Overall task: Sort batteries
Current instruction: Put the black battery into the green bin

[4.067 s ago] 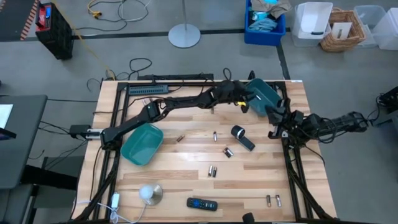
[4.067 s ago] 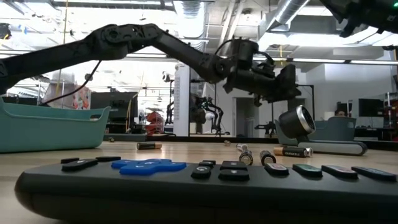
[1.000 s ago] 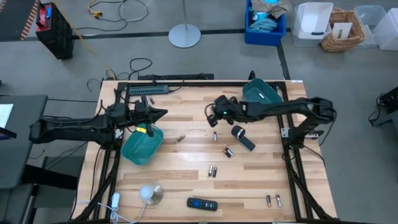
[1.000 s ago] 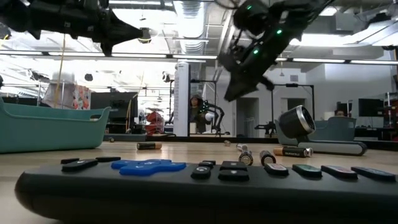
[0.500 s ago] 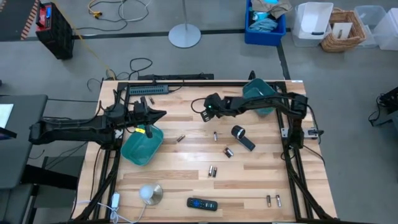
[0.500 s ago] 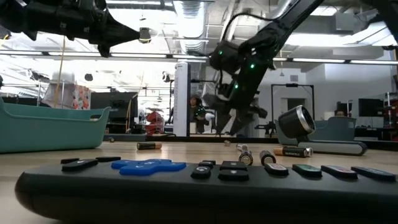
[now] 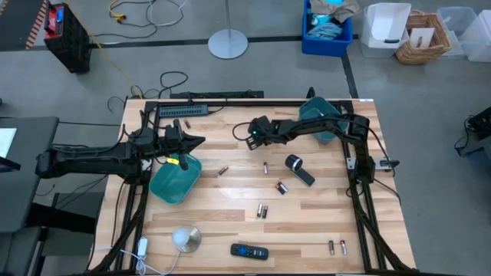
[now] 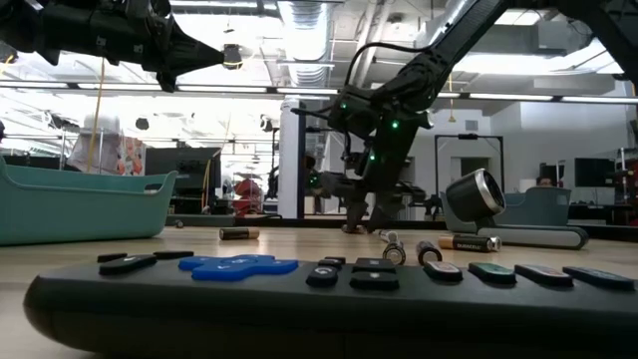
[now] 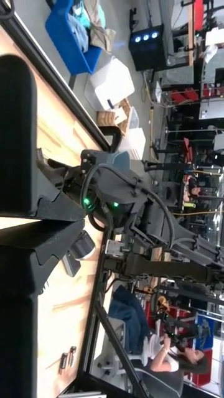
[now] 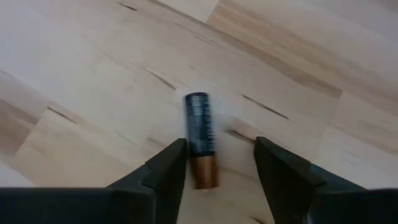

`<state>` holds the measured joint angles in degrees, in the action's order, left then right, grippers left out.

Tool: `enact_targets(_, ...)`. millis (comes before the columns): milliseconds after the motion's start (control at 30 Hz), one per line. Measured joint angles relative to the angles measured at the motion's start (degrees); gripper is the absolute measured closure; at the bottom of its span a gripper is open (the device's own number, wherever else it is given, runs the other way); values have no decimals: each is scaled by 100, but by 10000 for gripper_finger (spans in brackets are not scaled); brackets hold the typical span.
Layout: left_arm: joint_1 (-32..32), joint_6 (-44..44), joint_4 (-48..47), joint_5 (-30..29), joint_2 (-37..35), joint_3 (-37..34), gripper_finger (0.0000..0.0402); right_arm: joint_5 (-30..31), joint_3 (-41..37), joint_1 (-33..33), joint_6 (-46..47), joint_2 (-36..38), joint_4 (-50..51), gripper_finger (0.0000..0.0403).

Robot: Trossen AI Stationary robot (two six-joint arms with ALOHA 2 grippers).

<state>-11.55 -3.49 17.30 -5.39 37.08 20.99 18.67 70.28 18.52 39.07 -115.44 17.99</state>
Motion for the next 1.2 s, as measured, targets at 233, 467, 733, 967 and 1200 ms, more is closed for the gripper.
enact_targets(233,0,25,-12,0,2,0,401,5,-2,-67,-180,0,42,288)
enact_targets(467,0,66,-39,-1,2,0,401,8,-4,-222,-341,0,45,351)
enact_targets(733,0,61,-37,-1,2,0,401,-48,-9,-369,-461,7,-43,362)
enact_targets(967,-2,56,-37,-2,2,2,401,-54,-11,-523,-462,7,-55,363)
enact_targets(1200,0,61,-107,-2,0,4,401,-83,-20,-722,-664,7,-184,364)
